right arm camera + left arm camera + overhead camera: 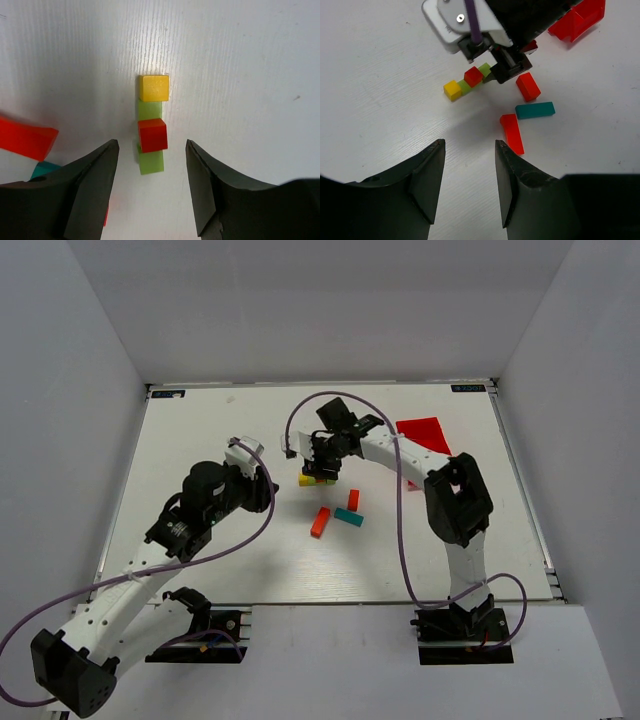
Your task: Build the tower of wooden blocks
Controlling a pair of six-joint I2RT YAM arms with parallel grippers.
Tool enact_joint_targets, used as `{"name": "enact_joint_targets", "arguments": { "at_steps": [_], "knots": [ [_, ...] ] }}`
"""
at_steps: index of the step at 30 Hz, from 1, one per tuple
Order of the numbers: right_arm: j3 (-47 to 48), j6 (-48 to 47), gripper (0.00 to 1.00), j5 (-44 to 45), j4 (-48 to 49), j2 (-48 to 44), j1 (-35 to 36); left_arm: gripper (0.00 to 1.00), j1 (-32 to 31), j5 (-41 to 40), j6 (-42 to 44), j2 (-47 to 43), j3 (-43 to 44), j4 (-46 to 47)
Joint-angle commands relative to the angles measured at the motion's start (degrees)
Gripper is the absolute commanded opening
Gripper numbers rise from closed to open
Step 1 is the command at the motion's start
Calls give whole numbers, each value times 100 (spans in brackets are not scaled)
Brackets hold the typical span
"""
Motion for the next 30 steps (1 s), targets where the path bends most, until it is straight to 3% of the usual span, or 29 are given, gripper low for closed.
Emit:
{"name": "enact_joint_targets", "arguments": {
  "at_steps": [1,6,7,9,11,12,13,16,19,26,29,30],
  "knots": [
    [-160,116,62,-227,140,-759,-22,55,31,-47,1,-289,47,63],
    [-695,256,62,71,350,-1401,-57,55,31,76,53,-518,-67,247],
    [-767,301,59,124,394,-1480,-66,55,31,146,53,-518,-67,247],
    [-1029,327,42,300,430,-1744,-92,51,31,208,53,-518,-119,247],
    [-1275,363,22,379,447,-1962,-171,38,31,270,53,-518,-119,247],
    [-1434,380,0,458,473,-2034,-197,29,31,339,105,-518,-119,300],
    [-1505,406,0,494,482,-2165,-224,12,31,410,106,-449,-119,300],
    [-2205,529,0,494,675,-2561,-382,0,31,463,158,-299,-119,300],
    [-2637,809,0,651,1115,-2992,-584,0,31,516,159,-211,-119,300],
    [-2894,1417,3,564,1291,-3229,-918,29,31,569,211,140,-67,247],
    [-3060,1461,0,406,1379,-3458,-1058,35,31,569,264,193,-67,195],
    [-3192,1496,0,345,1849,-3571,-1085,40,31,569,264,194,-67,195]
  ]
}}
